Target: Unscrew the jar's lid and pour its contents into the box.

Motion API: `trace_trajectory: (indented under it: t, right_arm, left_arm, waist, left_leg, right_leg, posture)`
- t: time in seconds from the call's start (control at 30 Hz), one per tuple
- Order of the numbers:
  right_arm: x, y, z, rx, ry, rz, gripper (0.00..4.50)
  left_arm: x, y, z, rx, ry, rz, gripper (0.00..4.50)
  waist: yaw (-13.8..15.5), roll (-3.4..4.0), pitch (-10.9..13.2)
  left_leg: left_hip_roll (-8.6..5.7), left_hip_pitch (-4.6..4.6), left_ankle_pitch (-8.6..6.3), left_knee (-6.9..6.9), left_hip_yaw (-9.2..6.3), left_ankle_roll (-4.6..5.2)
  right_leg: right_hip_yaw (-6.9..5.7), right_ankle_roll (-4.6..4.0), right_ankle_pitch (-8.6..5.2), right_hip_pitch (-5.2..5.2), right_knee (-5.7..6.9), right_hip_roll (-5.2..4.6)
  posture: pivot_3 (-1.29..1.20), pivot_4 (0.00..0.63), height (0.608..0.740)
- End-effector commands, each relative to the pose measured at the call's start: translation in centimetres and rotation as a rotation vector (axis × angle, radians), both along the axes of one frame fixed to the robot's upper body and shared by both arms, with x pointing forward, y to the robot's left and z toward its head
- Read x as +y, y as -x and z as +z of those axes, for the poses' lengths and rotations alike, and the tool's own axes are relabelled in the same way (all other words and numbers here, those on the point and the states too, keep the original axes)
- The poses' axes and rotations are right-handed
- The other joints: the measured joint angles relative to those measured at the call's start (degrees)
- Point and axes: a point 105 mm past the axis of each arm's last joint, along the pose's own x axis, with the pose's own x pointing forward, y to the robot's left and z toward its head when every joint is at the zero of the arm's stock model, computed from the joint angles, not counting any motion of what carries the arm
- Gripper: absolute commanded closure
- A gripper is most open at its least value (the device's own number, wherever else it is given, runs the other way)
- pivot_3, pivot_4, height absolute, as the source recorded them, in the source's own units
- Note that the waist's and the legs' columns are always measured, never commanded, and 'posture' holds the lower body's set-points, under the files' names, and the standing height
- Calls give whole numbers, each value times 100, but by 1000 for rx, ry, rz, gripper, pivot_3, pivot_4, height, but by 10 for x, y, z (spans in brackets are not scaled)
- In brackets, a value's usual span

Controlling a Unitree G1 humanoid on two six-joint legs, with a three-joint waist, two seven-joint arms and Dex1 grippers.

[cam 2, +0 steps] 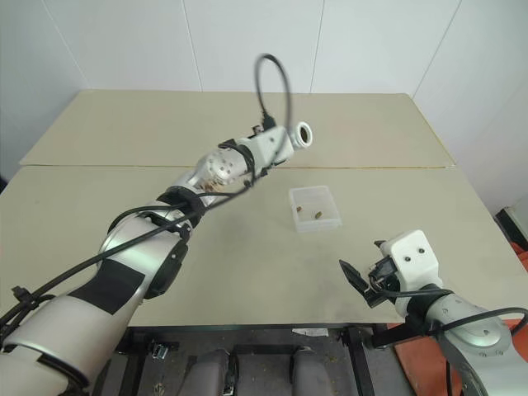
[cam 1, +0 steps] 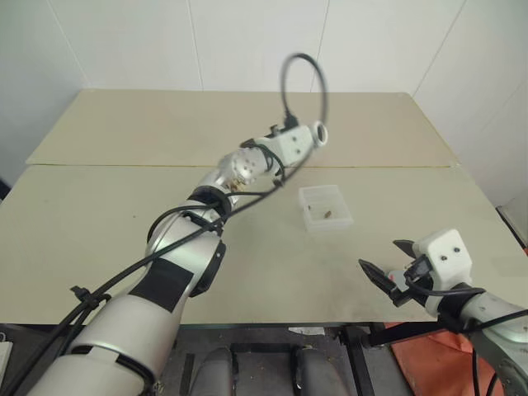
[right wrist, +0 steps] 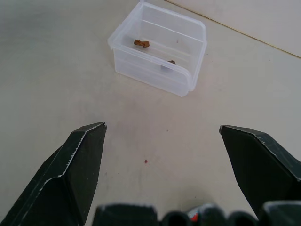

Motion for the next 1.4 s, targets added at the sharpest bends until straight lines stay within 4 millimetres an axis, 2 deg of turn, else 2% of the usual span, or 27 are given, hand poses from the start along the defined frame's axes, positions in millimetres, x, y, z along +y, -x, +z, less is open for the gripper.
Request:
trace_trajectory:
  t: [0.03, 0.1, 0.27, 0.33, 0.53, 0.67, 0.83, 0.9, 1.1, 1.23, 1.33, 1.4]
  right_arm:
    - [3, -4, 7, -35, 7, 32, 31]
    - [5, -6, 6, -31, 9, 49, 31]
    - [12, -12, 5, -27, 15, 95, 31]
    - [13, -14, 5, -27, 14, 99, 31]
    - [12, -13, 4, -16, 25, 112, 31]
    - [11, -13, 3, -11, 35, 113, 31]
    - [11, -12, 2, -4, 43, 117, 31]
    - [12, -13, 1, -5, 49, 123, 0]
    - [16, -18, 2, -14, 43, 140, 0]
    - [16, -21, 1, -6, 63, 148, 0]
    - [18, -26, 4, -11, 54, 174, 0]
    - [19, -28, 7, -15, 58, 192, 0]
  left_arm:
    - [12, 3, 21, 106, 389, -78, 2557]
    - [18, 5, 10, 125, 432, -87, 2557]
    - [23, 18, -40, 158, 427, -72, 2557]
    - [24, 23, -55, 156, 418, -56, 2557]
    - [36, 32, -94, 154, 361, 59, 2557]
    - [42, 37, -113, 173, 343, 105, 2557]
    - [48, 39, -123, 206, 384, 147, 2557]
    - [50, 39, -124, 232, 427, 146, 1821]
    - [57, 41, -120, 207, 472, 165, 7]
    - [62, 45, -116, 177, 471, 172, 7]
    - [74, 51, -106, 155, 506, 199, 7]
    - [79, 62, -100, 148, 487, 169, 7]
  waist:
    - [-2, 0, 0]
    - [-2, 1, -1]
    - [-12, 5, -3]
    - [-18, 4, -3]
    - [-20, 5, -3]
    - [-25, 5, -4]
    - [-95, 5, -8]
    - [-118, 7, -11]
    - [-122, 6, -11]
    - [-126, 7, -11]
    - [-141, 6, -11]
    - [-135, 7, -11]
  left_leg:
    - [0, 1, 0, 4, -1, 0]
    - [-1, 4, 0, 10, -5, 0]
    - [-1, 38, 1, 10, -7, 0]
    - [0, 41, 1, 10, -8, 0]
    - [0, 42, 2, 11, -13, 2]
    - [0, 62, 2, 10, -13, 2]
    - [4, 96, 2, 4, -12, 1]
    - [3, 98, 2, 5, -13, 1]
    - [3, 96, 2, 5, -17, 2]
    - [3, 95, 2, 1, -18, 2]
    - [3, 92, 2, -2, -16, 2]
    - [5, 91, 2, -2, -18, 2]
  right_leg:
    - [0, 1, 1, 4, 1, -1]
    - [-1, 7, 5, 8, 3, 0]
    - [1, 7, 5, 35, 12, 2]
    - [1, 5, 6, 37, 12, 3]
    - [0, 4, 7, 38, 13, 3]
    - [-1, 6, 6, 57, 9, 3]
    - [-1, 39, -14, 93, -5, 4]
    - [-1, 38, -13, 94, -4, 5]
    - [-1, 36, -11, 90, -5, 8]
    - [-1, 36, -11, 90, -13, 8]
    - [1, 35, -10, 88, -17, 7]
    - [-1, 33, -8, 86, -16, 8]
  posture:
    - [0, 150, 740]
    - [0, 150, 740]
    - [0, 150, 740]
    - [0, 150, 740]
    - [0, 150, 740]
    - [0, 150, 740]
    - [0, 150, 740]
    - [0, 150, 740]
    - [0, 150, 740]
    - [0, 150, 740]
    - [0, 150, 740]
    - [0, 150, 740]
